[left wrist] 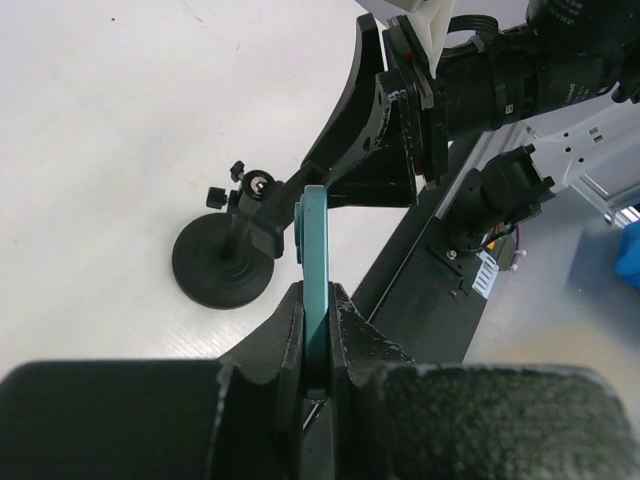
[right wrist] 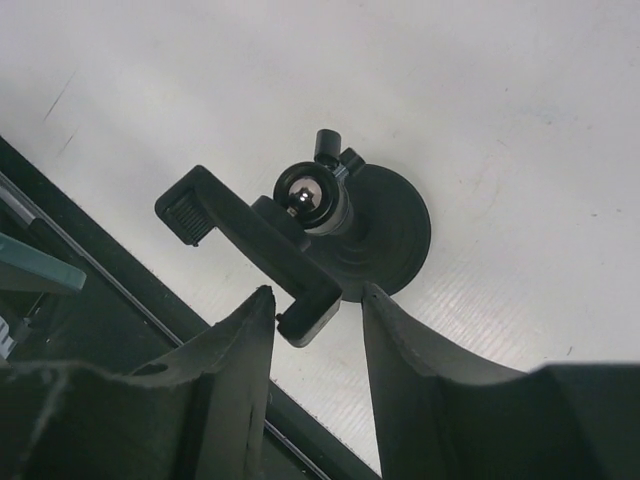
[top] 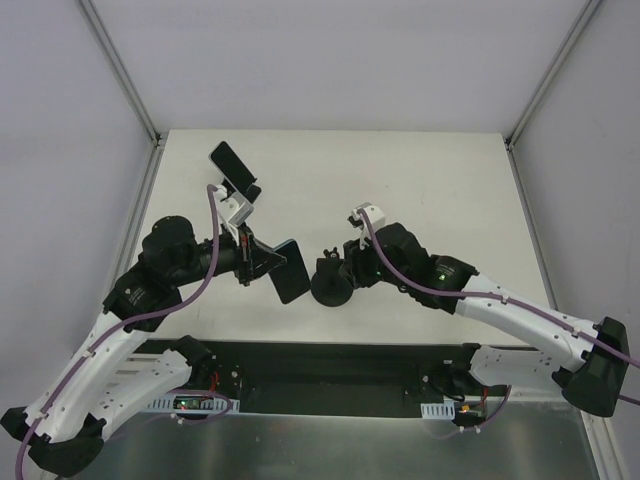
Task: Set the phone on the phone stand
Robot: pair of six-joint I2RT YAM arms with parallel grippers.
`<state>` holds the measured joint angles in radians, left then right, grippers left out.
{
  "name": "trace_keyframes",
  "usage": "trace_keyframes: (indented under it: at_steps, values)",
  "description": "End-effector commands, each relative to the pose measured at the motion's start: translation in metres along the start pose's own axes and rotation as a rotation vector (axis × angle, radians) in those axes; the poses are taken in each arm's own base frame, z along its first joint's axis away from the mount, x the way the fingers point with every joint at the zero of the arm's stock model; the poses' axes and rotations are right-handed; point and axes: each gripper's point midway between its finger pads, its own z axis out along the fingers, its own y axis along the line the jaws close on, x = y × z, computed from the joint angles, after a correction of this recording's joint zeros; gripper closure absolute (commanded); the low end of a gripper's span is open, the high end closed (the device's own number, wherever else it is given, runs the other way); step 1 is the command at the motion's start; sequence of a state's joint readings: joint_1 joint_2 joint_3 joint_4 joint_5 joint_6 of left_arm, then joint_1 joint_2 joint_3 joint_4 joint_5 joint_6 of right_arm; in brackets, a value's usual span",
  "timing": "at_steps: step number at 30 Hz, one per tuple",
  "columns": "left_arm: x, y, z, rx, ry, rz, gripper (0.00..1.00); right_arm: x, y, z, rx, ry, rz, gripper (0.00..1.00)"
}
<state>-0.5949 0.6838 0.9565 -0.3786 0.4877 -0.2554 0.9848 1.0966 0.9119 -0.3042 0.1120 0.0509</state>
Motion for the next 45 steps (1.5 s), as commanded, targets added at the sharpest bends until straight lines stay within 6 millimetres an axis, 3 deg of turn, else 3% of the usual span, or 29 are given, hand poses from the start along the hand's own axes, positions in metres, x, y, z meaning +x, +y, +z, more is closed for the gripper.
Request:
trace_keyframes:
  at_steps: [1, 7, 12, 20, 26, 28, 35, 39, 45]
  values:
    - [-0.028, -0.021, 0.000, 0.101, -0.107, 0.050, 1.00, -0.022, -0.004, -0.004, 0.068, -0.054, 0.027, 0.59]
    - [-0.024, -0.027, 0.005, 0.164, -0.099, 0.079, 1.00, -0.019, -0.007, 0.000, 0.079, -0.036, -0.005, 0.69]
    - [-0.026, -0.039, 0.014, 0.269, -0.071, 0.096, 1.00, -0.021, -0.007, -0.003, 0.063, -0.032, -0.083, 0.99]
    - [-0.037, -0.077, 0.042, 0.571, -0.063, 0.201, 1.00, -0.020, 0.012, -0.006, -0.127, -0.010, -0.222, 1.00]
    - [-0.019, -0.094, 0.058, 0.803, 0.015, 0.362, 1.00, -0.022, 0.003, -0.008, -0.237, -0.028, -0.192, 0.99]
    - [-0.017, -0.097, 0.059, 0.877, 0.033, 0.393, 1.00, -0.023, 0.011, -0.011, -0.324, -0.039, -0.195, 0.99]
    - [-0.022, -0.095, 0.080, 0.949, 0.005, 0.512, 1.00, -0.032, 0.013, -0.014, -0.440, -0.042, -0.204, 1.00]
    - [-0.017, -0.085, 0.101, 0.954, 0.037, 0.482, 1.00, -0.033, 0.012, -0.012, -0.450, -0.036, -0.201, 1.00]
    - [-0.014, -0.072, 0.116, 0.932, 0.053, 0.473, 1.00, -0.032, 0.008, -0.009, -0.440, -0.033, -0.192, 1.00]
